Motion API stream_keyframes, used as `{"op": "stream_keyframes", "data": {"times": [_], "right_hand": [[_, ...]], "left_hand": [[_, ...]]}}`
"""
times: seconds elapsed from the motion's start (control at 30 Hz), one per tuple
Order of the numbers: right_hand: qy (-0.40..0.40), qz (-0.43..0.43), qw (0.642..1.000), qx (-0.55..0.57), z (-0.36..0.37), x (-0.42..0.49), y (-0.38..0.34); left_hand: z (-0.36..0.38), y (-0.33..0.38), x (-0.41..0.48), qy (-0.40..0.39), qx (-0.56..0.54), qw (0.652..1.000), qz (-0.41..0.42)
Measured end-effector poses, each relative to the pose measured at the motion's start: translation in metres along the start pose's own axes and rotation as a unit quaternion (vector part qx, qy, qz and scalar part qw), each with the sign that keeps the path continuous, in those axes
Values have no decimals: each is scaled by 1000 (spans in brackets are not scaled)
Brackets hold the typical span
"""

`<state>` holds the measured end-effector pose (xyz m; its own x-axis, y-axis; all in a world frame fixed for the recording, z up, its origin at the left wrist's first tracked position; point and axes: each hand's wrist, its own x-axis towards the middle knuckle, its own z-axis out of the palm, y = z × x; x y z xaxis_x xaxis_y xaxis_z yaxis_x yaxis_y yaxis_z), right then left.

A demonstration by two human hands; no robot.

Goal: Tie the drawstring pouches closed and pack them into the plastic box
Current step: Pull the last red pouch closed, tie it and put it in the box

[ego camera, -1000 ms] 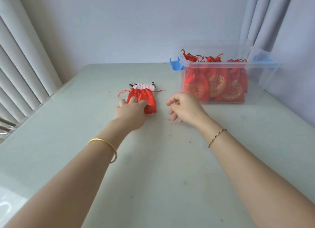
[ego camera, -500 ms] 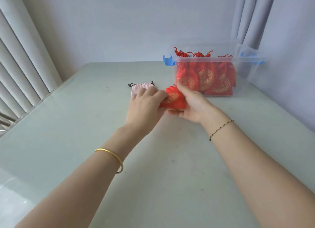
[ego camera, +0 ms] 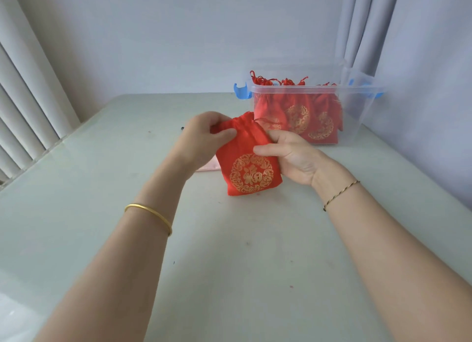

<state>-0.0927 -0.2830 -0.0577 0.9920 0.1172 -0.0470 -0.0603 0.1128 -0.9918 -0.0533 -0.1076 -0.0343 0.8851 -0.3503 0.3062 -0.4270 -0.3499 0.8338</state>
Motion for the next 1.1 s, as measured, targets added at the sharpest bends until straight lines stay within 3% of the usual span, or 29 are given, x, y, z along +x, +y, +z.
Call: {"op": "stream_keyframes", "data": {"times": [0.07,0.23,0.43,0.63,0.87,1.1], "right_hand": [[23,-3,1000,-10,-3,-1,-7],[104,-38,990,86,-17,-4,-20],[36,-18,995,-91,-26,-14,-32],[35,-1,975,-220,-31,-21,-33],[131,-42,971,-195,-31,-19,-35],[166,-47,976,-133,-29,-15,-32]], "left_hand": [[-4,2,0,-15,-18,1000,14],[-5,15,-2,-44,-19,998,44],[-4,16,-3,-43,-6,997,57],[-5,14,-2,-33,18,998,53],[-23,6,0,-44,95,994,-19],[-40,-1,-2,-4,96,993,-62]]}}
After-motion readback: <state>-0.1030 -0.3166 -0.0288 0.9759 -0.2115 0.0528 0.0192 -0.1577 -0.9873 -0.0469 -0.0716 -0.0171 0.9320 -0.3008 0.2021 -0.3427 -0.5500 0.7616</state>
